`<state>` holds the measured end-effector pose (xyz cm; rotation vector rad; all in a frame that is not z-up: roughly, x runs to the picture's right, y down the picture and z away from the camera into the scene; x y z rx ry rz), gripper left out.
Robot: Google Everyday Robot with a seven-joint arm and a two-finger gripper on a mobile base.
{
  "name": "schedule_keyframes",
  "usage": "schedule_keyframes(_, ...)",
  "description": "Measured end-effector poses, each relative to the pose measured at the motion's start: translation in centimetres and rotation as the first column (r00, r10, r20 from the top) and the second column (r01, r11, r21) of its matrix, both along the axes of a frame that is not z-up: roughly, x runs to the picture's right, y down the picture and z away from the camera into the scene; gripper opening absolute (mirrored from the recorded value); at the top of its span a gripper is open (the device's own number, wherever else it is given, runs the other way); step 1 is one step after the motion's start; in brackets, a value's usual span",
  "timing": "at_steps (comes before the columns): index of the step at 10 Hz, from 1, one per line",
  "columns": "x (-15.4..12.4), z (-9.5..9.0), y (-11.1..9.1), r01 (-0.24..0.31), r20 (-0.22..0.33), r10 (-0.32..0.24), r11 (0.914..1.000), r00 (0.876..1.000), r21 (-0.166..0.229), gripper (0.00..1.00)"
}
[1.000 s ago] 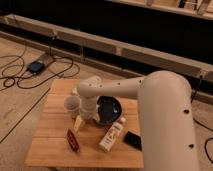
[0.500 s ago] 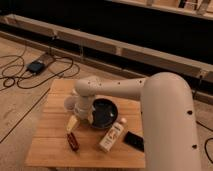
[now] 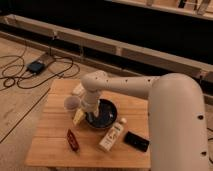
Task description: Push the ceramic bowl across the table
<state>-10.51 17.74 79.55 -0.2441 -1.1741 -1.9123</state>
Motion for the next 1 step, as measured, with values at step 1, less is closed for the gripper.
schedule_keyframes(1,-0.2,-0.02,-0.01,0.0,0.002,0.0,1.0,1.0,0.001,0.8)
